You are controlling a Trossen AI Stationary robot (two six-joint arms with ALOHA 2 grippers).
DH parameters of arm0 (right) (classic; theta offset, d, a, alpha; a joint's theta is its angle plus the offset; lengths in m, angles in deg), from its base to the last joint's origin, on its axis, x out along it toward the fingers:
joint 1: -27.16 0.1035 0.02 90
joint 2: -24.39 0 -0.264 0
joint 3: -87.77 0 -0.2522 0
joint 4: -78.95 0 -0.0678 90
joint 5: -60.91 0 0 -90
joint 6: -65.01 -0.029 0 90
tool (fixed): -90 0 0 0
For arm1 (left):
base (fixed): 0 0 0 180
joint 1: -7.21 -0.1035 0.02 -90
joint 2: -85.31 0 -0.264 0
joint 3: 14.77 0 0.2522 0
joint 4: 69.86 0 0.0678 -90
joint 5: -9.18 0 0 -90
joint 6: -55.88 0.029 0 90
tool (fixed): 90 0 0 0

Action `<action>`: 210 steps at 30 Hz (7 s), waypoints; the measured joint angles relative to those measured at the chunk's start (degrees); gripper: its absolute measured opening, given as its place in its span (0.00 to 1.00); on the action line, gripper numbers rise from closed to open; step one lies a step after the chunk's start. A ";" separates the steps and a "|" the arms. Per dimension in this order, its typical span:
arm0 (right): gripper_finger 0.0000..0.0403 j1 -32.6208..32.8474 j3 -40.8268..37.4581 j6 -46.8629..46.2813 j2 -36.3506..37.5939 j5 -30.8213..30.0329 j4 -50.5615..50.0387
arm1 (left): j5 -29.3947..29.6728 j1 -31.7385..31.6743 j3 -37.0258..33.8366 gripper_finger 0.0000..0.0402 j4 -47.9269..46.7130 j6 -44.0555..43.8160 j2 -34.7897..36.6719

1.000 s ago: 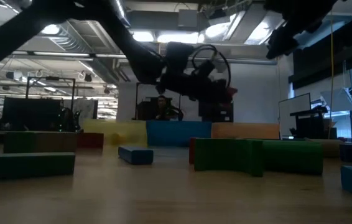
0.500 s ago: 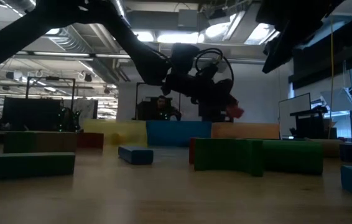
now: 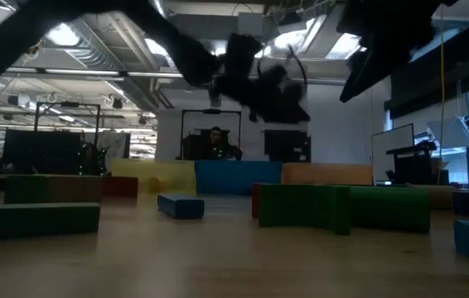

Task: Sort blocks by size
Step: Put the green rectangle block into the blue bin, then put the blue rectangle block into the blue bin, then put the blue arch block into the orange bin

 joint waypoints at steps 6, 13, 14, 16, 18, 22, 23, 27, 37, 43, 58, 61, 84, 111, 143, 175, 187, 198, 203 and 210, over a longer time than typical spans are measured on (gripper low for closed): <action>0.69 -0.91 0.02 10.15 -4.70 -5.07 1.38 | -1.58 0.02 0.03 0.43 -28.33 0.76 13.94; 0.69 -4.95 0.02 17.54 -16.30 0.53 10.03 | -2.63 2.18 -6.11 0.43 -39.07 -3.62 29.46; 0.69 -5.64 0.02 18.52 -18.03 0.60 11.11 | -2.62 2.73 -7.73 0.43 -39.63 -4.59 31.52; 0.69 -7.05 0.02 20.31 -21.26 1.46 12.35 | -2.62 3.98 -11.13 0.43 -40.08 -6.12 35.66; 0.69 -8.51 0.02 21.73 -24.23 3.69 13.63 | -2.62 5.45 -14.98 0.43 -40.22 -7.43 39.35; 0.69 -10.67 0.02 22.51 -28.88 7.92 15.04 | -2.14 8.38 -23.11 0.43 -40.15 -10.66 45.17; 0.69 -11.02 0.02 22.91 -29.77 8.09 15.21 | -2.13 9.16 -24.85 0.43 -39.75 -11.60 46.45; 0.69 -11.74 0.02 25.30 -31.81 8.36 17.32 | -1.90 11.80 -30.54 0.43 -39.16 -13.99 50.17; 0.55 -11.67 0.10 26.70 -34.05 13.25 17.72 | -1.78 18.46 -37.20 0.43 -38.39 -20.35 52.87; 0.35 -11.58 0.20 26.71 -35.00 13.95 17.86 | 3.04 23.97 -37.17 0.43 -38.18 -21.47 52.68; 0.32 -11.63 8.10 25.28 -35.15 11.95 17.42 | 12.91 32.69 -37.15 0.43 -38.14 -27.50 52.61; 0.30 -11.67 11.17 28.11 -35.13 7.36 18.31 | 12.98 33.99 -37.15 0.43 -38.18 -29.74 52.60; 0.35 -21.91 13.60 35.72 -39.92 3.06 39.08 | 12.98 37.62 -37.06 0.43 -37.95 -43.66 51.31; 0.35 -11.14 13.65 19.60 -9.55 -0.33 13.31 | -7.84 31.42 -37.06 0.43 -24.66 11.20 26.16; 0.35 13.19 13.62 -7.31 -0.66 18.79 8.05 | -9.35 30.32 -36.93 0.26 -23.10 18.88 18.47; 0.35 16.13 8.70 -19.69 -8.15 14.97 1.29 | -3.22 -4.21 -21.28 0.27 -16.53 13.29 18.69; 0.48 16.13 8.68 -15.39 -17.68 12.56 3.48 | -1.75 -5.37 -21.28 0.47 -15.90 6.39 18.69; 0.68 16.11 8.67 -10.41 -27.37 1.99 3.62 | -1.93 -1.84 -21.30 0.46 -23.13 6.22 20.88; 0.65 16.11 8.66 -7.55 -32.22 1.99 4.21 | -1.93 0.04 -21.30 0.45 -29.77 5.76 25.84; 0.56 15.67 8.66 -6.27 -37.42 1.33 4.44 | -1.93 3.35 -21.30 0.45 -39.22 1.24 35.44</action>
